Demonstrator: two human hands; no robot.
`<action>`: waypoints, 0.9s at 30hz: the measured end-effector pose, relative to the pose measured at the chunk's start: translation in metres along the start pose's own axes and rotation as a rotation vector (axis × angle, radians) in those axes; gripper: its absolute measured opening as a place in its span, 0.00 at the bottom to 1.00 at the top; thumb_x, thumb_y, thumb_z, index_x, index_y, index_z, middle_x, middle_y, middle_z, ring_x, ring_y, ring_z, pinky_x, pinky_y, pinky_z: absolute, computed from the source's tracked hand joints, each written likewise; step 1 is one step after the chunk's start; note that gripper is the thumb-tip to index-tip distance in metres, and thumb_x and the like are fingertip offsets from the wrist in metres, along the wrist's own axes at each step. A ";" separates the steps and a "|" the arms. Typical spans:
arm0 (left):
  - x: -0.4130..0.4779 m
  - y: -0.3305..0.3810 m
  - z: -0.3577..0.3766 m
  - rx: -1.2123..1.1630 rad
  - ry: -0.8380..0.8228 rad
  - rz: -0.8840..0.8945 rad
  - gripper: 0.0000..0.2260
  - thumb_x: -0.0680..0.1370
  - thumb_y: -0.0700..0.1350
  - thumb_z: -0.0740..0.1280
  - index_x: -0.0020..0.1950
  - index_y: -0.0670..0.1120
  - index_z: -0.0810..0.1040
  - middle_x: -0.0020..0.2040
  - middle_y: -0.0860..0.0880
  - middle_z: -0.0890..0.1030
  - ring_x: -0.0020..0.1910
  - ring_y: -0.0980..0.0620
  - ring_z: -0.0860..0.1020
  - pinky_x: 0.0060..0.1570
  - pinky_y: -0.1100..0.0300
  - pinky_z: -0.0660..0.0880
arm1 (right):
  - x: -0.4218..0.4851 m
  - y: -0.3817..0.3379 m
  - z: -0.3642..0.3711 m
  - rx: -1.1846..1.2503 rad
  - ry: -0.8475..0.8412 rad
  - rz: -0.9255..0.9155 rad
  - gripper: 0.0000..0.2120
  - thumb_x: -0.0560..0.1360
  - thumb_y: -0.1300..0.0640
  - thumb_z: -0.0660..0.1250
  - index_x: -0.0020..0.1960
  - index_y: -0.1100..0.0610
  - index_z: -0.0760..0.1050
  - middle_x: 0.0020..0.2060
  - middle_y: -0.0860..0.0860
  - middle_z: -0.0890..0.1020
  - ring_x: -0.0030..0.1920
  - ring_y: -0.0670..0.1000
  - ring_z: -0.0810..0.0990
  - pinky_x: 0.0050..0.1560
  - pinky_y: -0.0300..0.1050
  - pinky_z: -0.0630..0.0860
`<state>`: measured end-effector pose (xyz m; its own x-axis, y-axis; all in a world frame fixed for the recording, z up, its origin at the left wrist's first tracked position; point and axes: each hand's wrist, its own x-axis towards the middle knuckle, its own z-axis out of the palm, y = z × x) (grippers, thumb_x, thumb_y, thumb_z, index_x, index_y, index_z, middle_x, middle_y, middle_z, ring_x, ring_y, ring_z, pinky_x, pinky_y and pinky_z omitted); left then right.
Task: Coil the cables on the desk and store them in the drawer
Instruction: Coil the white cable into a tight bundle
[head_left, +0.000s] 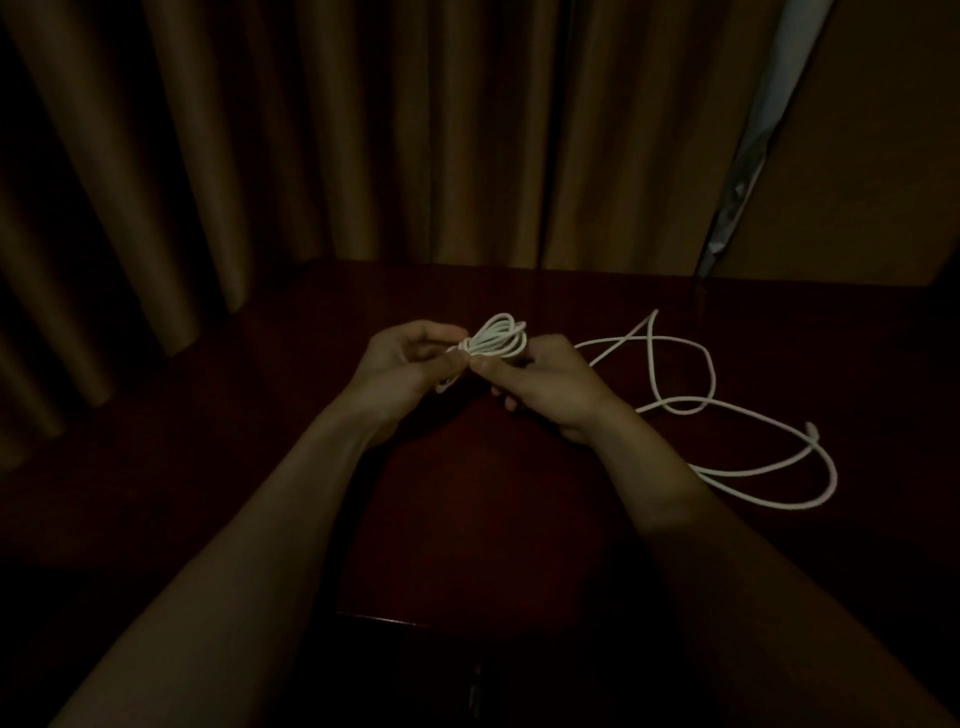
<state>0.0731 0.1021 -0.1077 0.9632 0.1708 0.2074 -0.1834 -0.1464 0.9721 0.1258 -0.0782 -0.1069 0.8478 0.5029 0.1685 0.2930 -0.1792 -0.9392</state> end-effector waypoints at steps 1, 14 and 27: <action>0.000 0.001 0.000 -0.003 -0.001 0.002 0.09 0.78 0.35 0.73 0.55 0.46 0.82 0.47 0.49 0.87 0.45 0.53 0.85 0.45 0.60 0.80 | 0.001 0.001 0.000 0.038 -0.002 -0.005 0.02 0.80 0.55 0.72 0.51 0.51 0.84 0.32 0.50 0.80 0.29 0.44 0.76 0.33 0.37 0.73; -0.004 -0.004 0.007 0.263 -0.105 0.188 0.11 0.83 0.39 0.67 0.65 0.48 0.81 0.58 0.52 0.84 0.57 0.58 0.83 0.56 0.65 0.78 | 0.003 0.007 0.005 0.057 0.041 0.038 0.08 0.82 0.58 0.67 0.48 0.59 0.82 0.36 0.50 0.84 0.30 0.44 0.77 0.33 0.37 0.71; -0.003 -0.008 0.006 0.283 0.072 0.224 0.09 0.79 0.40 0.74 0.57 0.51 0.83 0.53 0.53 0.86 0.53 0.58 0.85 0.57 0.52 0.83 | -0.008 -0.006 0.015 -0.187 0.010 -0.045 0.19 0.85 0.51 0.62 0.49 0.68 0.80 0.34 0.58 0.75 0.33 0.54 0.72 0.37 0.48 0.68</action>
<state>0.0724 0.0970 -0.1168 0.8871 0.1708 0.4287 -0.3168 -0.4499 0.8350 0.1104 -0.0690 -0.1069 0.8359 0.5059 0.2129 0.4072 -0.3115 -0.8586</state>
